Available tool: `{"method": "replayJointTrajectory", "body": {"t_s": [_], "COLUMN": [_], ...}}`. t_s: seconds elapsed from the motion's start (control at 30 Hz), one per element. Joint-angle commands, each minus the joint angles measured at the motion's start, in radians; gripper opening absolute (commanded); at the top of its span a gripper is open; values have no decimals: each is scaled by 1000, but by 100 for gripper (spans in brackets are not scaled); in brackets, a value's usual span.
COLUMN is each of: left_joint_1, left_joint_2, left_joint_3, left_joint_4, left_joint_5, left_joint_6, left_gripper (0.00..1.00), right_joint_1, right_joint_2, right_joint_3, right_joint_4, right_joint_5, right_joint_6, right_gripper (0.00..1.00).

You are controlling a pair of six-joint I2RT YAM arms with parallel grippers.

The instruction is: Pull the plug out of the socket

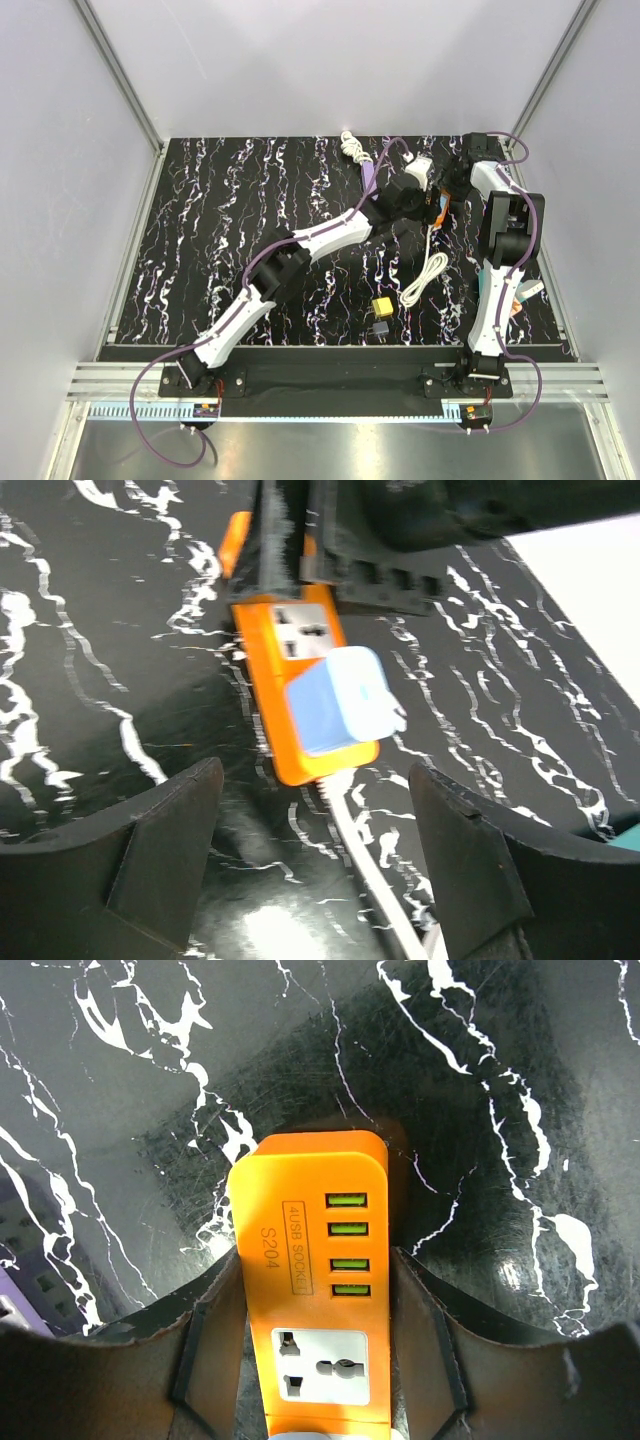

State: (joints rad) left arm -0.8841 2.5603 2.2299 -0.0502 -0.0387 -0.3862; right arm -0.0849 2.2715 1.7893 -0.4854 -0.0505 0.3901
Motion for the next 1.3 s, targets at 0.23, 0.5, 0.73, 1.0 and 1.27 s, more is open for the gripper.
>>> {"method": "replayJointTrajectory", "body": {"t_s": [0.23,0.5,0.73,1.0,1.27], "left_joint_1": [-7,0,2,7,7], "left_joint_2": [72,95,109,123,123], "left_joint_3": [97,120,132,132,128], "left_joint_4": [102,112,131,159,131], "left_joint_5": [-6,22,23,66,57], "left_joint_6": [-51,-94,-120,-138,-146], "left_gripper": [80,75,73,63,56], "right_joint_1": [19,22,39,39,51], "right_joint_2": [-35,-63,-47,-49,-24], "right_joint_3": [-10,-5,27,56,105], "right_joint_4": [28,-10,-56,-105,-163], "right_joint_5": [-61,-74,-45,-55,-58], "right_joint_6": [12,-20,-43,-62,-82], "right_gripper": [0,0,0,0,0]}}
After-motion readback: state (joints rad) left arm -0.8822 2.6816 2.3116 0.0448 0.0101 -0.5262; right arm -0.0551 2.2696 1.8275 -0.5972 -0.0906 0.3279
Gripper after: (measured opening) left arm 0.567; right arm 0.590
